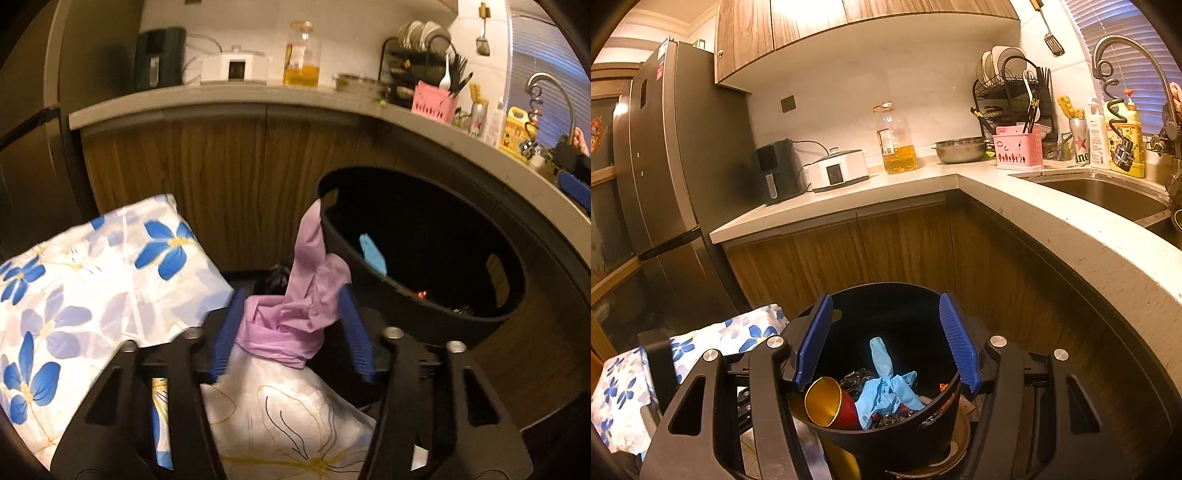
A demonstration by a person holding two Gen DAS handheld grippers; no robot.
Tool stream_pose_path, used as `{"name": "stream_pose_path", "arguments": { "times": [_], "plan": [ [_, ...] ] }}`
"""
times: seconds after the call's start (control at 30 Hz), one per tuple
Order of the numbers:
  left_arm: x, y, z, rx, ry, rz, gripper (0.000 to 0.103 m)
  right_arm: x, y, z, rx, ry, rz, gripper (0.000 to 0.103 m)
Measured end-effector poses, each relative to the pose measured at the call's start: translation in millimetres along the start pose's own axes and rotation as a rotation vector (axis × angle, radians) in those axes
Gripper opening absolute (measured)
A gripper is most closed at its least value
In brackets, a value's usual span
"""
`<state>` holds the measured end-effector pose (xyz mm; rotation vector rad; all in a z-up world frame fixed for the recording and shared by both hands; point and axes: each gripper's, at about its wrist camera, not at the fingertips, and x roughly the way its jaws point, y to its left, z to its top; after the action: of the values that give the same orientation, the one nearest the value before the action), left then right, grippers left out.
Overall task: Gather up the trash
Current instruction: 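Lower the pink glove into the bin and open the left gripper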
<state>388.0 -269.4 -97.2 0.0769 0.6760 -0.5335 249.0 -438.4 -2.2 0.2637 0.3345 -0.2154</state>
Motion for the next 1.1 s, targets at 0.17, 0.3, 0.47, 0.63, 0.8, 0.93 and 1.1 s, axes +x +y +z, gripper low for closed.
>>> {"name": "stream_pose_path", "arguments": {
  "times": [0.17, 0.3, 0.47, 0.63, 0.8, 0.93, 1.1],
  "plan": [
    [18, 7, -3, -0.005, 0.083, 0.004, 0.000, 4, 3, -1, -0.002, 0.005, 0.000, 0.060],
    [15, 9, -7, -0.001, 0.072, 0.015, 0.000, 5, 4, -1, 0.001, 0.005, 0.000, 0.060],
    [3, 18, -6, -0.041, 0.022, -0.011, 0.000, 6, 5, -5, 0.001, 0.014, 0.006, 0.060],
    [4, 10, -7, 0.001, 0.030, -0.033, 0.034, 4, 5, -8, -0.001, 0.016, 0.009, 0.060],
    [25, 12, -6, -0.006, 0.111, -0.014, 0.034, 2, 6, -8, 0.001, 0.017, 0.012, 0.060],
    [43, 14, -12, -0.009, 0.192, 0.025, 0.011, 0, 7, -7, 0.000, 0.014, 0.017, 0.060],
    [32, 19, -10, -0.030, 0.151, 0.052, 0.000, -4, 7, -7, -0.002, 0.008, 0.014, 0.060]
  ]
}}
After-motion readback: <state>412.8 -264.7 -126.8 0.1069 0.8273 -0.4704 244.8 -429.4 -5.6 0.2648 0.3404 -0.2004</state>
